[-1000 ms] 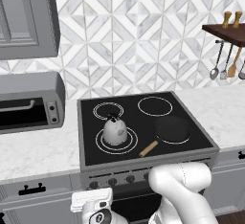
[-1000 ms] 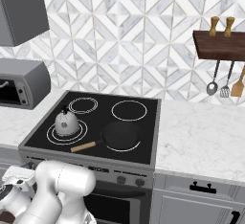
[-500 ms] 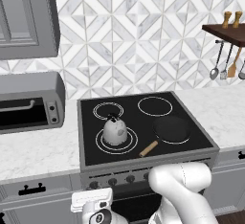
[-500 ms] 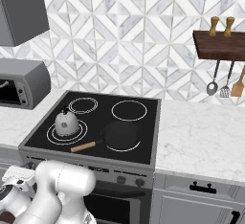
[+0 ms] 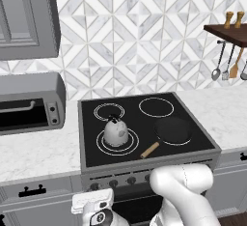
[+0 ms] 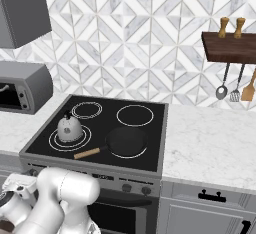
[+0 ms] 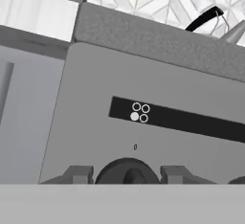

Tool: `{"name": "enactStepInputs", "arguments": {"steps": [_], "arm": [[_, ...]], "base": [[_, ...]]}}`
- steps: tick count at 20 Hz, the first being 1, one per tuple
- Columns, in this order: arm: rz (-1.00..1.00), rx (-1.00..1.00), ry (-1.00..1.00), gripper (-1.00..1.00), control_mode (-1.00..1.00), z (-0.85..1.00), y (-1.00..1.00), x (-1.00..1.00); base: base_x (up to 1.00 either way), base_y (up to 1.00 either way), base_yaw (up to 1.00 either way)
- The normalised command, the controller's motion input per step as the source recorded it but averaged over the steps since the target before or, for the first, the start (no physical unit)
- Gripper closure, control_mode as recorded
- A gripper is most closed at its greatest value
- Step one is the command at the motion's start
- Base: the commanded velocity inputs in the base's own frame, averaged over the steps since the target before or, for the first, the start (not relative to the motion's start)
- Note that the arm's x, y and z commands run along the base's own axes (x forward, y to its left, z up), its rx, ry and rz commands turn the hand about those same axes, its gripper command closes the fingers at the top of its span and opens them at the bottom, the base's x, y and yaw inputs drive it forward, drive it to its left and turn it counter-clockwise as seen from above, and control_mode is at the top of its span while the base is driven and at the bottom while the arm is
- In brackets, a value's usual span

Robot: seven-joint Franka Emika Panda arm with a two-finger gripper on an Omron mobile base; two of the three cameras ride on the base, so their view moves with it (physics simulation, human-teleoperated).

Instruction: Pick the kettle from the counter and place it on a stove burner. Then turn the burner on.

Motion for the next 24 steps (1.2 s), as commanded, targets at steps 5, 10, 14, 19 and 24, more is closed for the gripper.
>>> {"name": "enactStepInputs", "arguments": {"steps": [5,10,14,19,24], "arm": [[0.00,-0.17,0.16,1.00,-1.00,0.00,0.00,0.00],[0.06,-0.20,0.20,1.00,-1.00,0.00,0.00,0.00],[0.13,-0.21,0.21,1.00,-1.00,0.00,0.00,0.00],[0.18,-0.20,0.26,1.00,-1.00,-0.03,0.00,0.00],[0.24,-0.22,0.29,1.00,-1.00,-0.19,0.00,-0.02]], "base": [[0.00,0.00,0.00],[0.00,0.00,0.00],[0.00,0.00,0.00],[0.00,0.00,0.00],[0.00,0.00,0.00]]}}
